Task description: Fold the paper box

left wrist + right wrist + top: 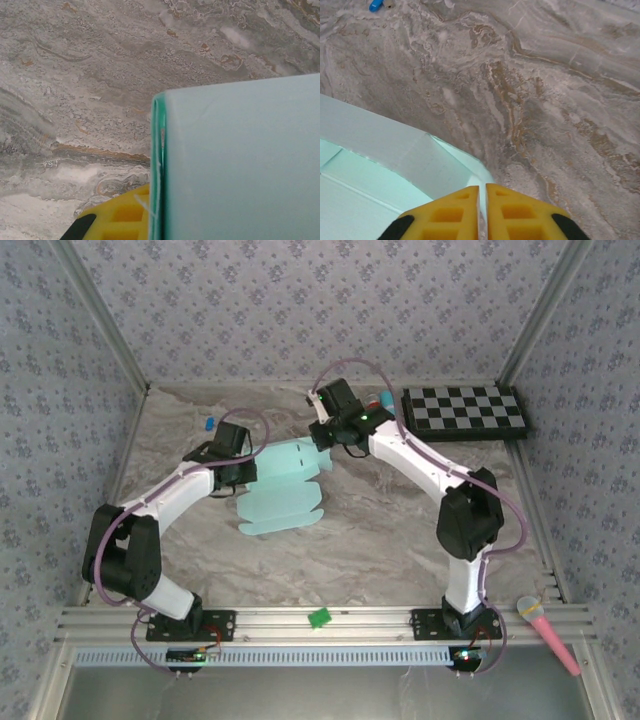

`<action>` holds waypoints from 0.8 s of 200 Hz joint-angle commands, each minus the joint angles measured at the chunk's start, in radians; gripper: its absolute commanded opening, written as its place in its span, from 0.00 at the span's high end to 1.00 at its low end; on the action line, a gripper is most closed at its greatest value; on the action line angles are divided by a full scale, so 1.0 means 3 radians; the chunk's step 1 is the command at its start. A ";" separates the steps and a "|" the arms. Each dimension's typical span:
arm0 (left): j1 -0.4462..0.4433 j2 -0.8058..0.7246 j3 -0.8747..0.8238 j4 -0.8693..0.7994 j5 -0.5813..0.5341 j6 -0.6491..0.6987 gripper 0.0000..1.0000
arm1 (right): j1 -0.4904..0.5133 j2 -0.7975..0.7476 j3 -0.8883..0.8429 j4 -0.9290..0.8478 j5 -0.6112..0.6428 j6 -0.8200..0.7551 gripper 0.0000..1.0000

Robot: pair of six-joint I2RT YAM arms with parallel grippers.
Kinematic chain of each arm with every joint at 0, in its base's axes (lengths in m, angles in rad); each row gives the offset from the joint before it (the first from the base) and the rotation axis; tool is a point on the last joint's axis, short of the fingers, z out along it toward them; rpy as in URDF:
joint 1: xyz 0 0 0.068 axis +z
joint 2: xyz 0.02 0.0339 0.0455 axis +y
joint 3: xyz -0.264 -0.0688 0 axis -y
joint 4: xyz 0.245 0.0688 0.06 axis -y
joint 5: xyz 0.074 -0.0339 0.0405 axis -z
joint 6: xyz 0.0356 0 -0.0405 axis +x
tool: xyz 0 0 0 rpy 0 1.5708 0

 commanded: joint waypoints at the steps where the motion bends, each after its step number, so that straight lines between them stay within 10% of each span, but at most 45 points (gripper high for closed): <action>1: -0.0021 -0.0093 0.0105 -0.0101 0.0064 -0.0049 1.00 | 0.0035 0.0116 0.0211 -0.0231 -0.0094 0.0009 0.89; 160: -0.0021 -0.0087 0.0095 -0.0067 0.0098 -0.0268 1.00 | 0.0077 0.0359 0.0169 -0.0076 -0.0473 0.0439 0.94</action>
